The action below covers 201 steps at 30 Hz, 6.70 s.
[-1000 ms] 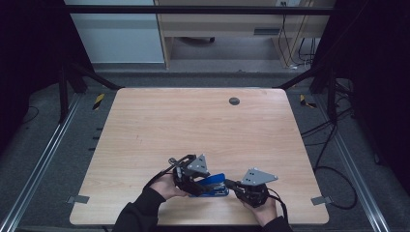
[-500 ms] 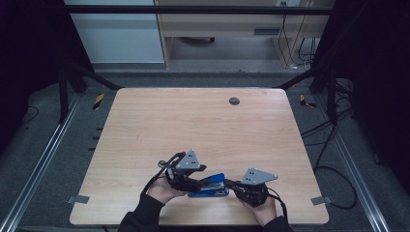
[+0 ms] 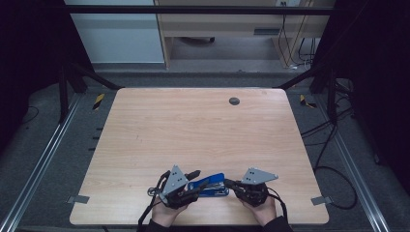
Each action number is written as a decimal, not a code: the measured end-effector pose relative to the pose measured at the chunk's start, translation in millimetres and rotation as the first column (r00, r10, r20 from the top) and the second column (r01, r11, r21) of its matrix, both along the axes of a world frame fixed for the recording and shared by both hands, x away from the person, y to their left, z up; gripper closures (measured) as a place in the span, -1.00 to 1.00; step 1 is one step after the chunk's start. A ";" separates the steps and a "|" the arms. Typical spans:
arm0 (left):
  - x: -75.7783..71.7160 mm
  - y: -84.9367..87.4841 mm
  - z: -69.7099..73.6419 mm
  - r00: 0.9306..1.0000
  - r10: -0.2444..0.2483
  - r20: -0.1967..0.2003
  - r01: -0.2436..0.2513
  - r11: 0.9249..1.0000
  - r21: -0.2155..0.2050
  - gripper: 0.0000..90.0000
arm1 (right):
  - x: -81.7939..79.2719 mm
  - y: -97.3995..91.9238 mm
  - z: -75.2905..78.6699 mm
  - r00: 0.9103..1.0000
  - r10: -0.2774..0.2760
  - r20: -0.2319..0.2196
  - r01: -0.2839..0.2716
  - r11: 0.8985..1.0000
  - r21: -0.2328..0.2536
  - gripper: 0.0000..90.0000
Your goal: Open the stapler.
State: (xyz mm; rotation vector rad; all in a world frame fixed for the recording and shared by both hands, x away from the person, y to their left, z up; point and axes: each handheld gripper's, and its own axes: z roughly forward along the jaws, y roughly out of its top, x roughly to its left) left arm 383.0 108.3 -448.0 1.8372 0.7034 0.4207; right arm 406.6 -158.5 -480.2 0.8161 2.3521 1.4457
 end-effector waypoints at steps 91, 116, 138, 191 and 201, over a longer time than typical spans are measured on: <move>-33.3 -81.1 -77.5 0.934 0.356 -0.040 -0.356 0.934 0.002 1.00 | 5.5 6.4 6.5 0.997 0.073 0.030 -0.075 0.995 0.069 1.00; -33.7 -81.9 -77.3 0.931 0.363 -0.033 -0.363 0.932 0.009 1.00 | 9.2 15.3 12.0 0.996 0.087 0.017 -0.089 0.992 0.094 1.00; -34.0 -82.2 -77.4 0.930 0.367 -0.030 -0.366 0.930 0.009 1.00 | 11.2 25.0 18.9 0.995 0.100 0.018 -0.101 0.990 0.098 1.00; -35.0 -82.8 -77.8 0.927 0.374 -0.021 -0.374 0.927 0.014 1.00 | 19.4 56.2 29.6 0.985 0.173 0.004 -0.172 0.976 0.132 1.00; -35.1 -82.7 -77.8 0.926 0.376 -0.021 -0.376 0.927 0.013 1.00 | 21.8 65.7 28.5 0.981 0.196 0.000 -0.195 0.973 0.123 1.00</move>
